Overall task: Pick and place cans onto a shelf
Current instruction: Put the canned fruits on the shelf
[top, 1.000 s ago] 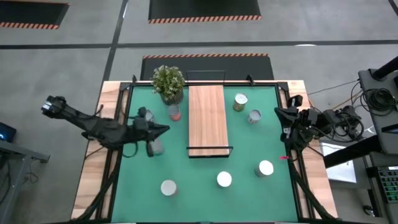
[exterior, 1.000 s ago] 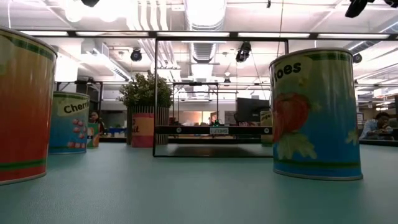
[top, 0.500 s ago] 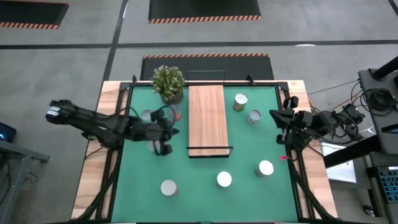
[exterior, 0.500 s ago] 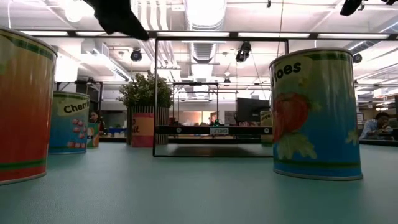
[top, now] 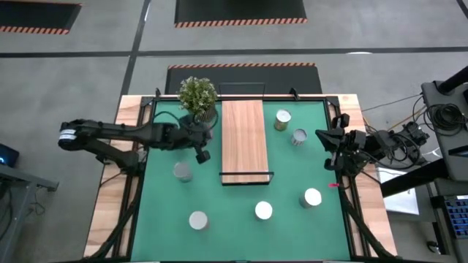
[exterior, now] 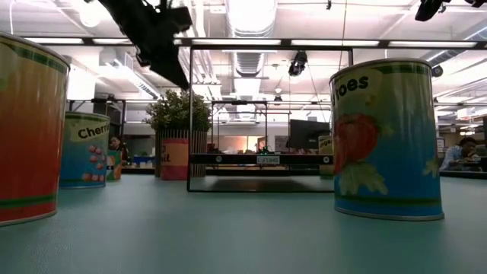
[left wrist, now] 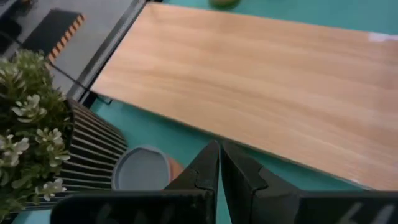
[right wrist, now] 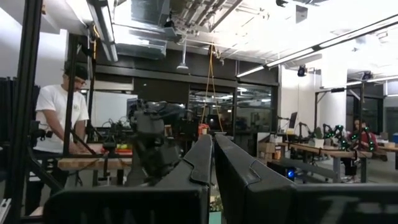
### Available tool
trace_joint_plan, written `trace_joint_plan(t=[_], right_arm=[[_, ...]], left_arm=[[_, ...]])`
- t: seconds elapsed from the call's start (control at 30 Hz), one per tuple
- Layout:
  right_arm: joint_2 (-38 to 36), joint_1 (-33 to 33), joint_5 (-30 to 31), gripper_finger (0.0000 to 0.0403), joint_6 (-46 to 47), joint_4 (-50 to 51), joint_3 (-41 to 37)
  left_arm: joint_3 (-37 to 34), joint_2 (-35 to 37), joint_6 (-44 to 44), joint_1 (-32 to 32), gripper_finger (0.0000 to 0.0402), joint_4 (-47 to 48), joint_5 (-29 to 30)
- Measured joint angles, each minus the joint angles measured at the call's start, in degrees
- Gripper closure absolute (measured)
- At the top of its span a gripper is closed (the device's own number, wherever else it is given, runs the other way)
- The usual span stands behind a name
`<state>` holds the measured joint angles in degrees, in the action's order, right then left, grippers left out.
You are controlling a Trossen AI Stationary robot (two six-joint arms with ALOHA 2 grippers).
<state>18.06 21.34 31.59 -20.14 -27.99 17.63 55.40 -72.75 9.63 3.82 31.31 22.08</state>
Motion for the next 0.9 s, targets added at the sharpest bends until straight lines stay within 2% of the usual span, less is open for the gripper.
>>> trace_joint_plan(t=[0.2,0.63,0.77,0.9], right_arm=[[0.0,0.0,0.0,0.0394,-0.7,0.2,0.0],[0.0,0.0,0.0,0.0394,-1.9,0.7,0.0],[0.0,0.0,0.1,0.0394,-1.9,0.7,0.0],[0.0,0.0,0.1,0.0394,-1.9,0.8,0.0]], left_arm=[[0.0,-2.0,-2.0,4.9,0.0347,0.0,-5.0],[0.0,-5.0,-5.7,6.8,0.0146,0.6,-3.2],[0.0,-5.8,-5.8,7.8,0.0115,0.6,-3.2],[0.0,-6.6,-0.7,10.1,0.0108,0.6,-3.1]])
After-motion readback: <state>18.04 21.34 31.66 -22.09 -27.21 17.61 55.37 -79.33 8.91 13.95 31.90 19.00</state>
